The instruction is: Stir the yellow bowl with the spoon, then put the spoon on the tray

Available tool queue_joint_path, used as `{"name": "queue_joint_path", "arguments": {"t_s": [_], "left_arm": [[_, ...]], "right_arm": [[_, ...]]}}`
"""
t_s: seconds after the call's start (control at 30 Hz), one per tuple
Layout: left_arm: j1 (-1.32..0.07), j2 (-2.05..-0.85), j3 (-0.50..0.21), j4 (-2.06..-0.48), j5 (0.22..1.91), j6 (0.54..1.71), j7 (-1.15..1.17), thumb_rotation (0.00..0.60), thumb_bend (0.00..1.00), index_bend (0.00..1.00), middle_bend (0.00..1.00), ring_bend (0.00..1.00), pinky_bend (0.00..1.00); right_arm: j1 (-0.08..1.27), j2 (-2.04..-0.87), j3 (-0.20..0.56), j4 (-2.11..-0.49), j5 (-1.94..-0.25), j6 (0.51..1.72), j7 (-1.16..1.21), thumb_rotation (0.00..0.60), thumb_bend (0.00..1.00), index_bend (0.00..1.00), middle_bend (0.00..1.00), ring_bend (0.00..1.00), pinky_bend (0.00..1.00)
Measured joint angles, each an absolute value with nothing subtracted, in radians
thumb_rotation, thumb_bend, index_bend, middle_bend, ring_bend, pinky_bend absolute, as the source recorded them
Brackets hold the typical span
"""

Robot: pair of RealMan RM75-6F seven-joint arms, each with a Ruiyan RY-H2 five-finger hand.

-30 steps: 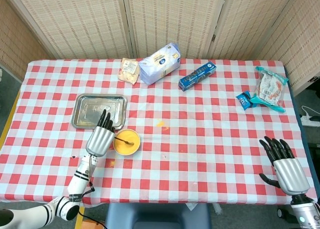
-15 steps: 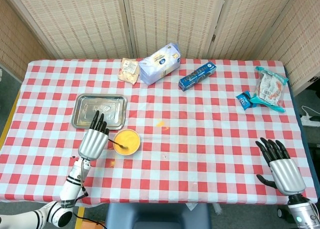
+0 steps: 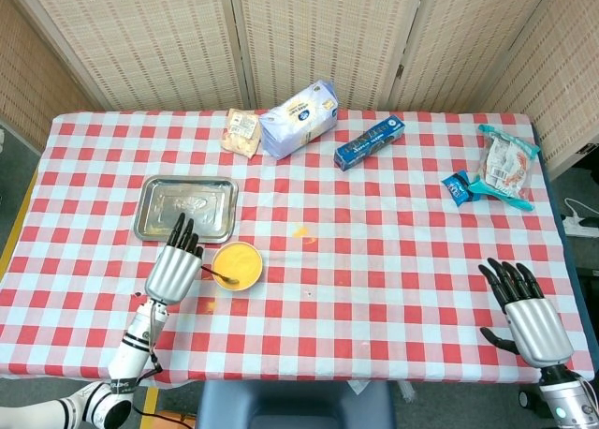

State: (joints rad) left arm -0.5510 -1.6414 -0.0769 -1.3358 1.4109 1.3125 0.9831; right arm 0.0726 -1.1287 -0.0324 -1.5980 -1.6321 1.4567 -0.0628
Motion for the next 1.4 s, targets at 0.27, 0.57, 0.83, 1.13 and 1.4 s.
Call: {"name": "queue_joint_path", "arguments": {"t_s": [0.27, 0.57, 0.83, 1.13, 1.4], "left_arm": [[-0.567, -1.673, -0.083, -1.293, 1.41, 1.285, 0.981, 0.6, 0.91, 0.82, 0.34, 0.1, 0.0], [-0.596, -1.723, -0.122, -1.202, 1.391, 1.26, 0.956, 0.6, 0.91, 0.82, 0.35, 0.1, 0.0], [-0.619, -1.759, -0.155, -1.139, 1.364, 1.245, 0.931, 0.6, 0.9, 0.82, 0.35, 0.1, 0.0], [-0.623, -1.738, -0.18, -1.18, 1.353, 1.266, 0.916, 0.6, 0.91, 0.82, 0.35, 0.11, 0.0], [-0.614, -1.699, -0.163, -1.251, 1.333, 1.25, 0.951, 0.6, 0.9, 0.82, 0.36, 0.11, 0.0]], "right_arm": [[0.073, -1.129, -0.031, -1.595, -1.624, 1.452, -0.063, 0.6, 0.08, 0.0, 0.0, 0.0, 0.0], [0.076, -1.131, -0.022, -1.591, -1.605, 1.444, -0.064, 0.6, 0.08, 0.0, 0.0, 0.0, 0.0], [0.081, -1.133, -0.018, -1.588, -1.591, 1.43, -0.067, 0.6, 0.08, 0.0, 0.0, 0.0, 0.0], [0.083, -1.133, -0.02, -1.592, -1.592, 1.428, -0.07, 0.6, 0.08, 0.0, 0.0, 0.0, 0.0], [0.081, -1.131, -0.022, -1.593, -1.597, 1.432, -0.065, 0.6, 0.08, 0.0, 0.0, 0.0, 0.0]]}}
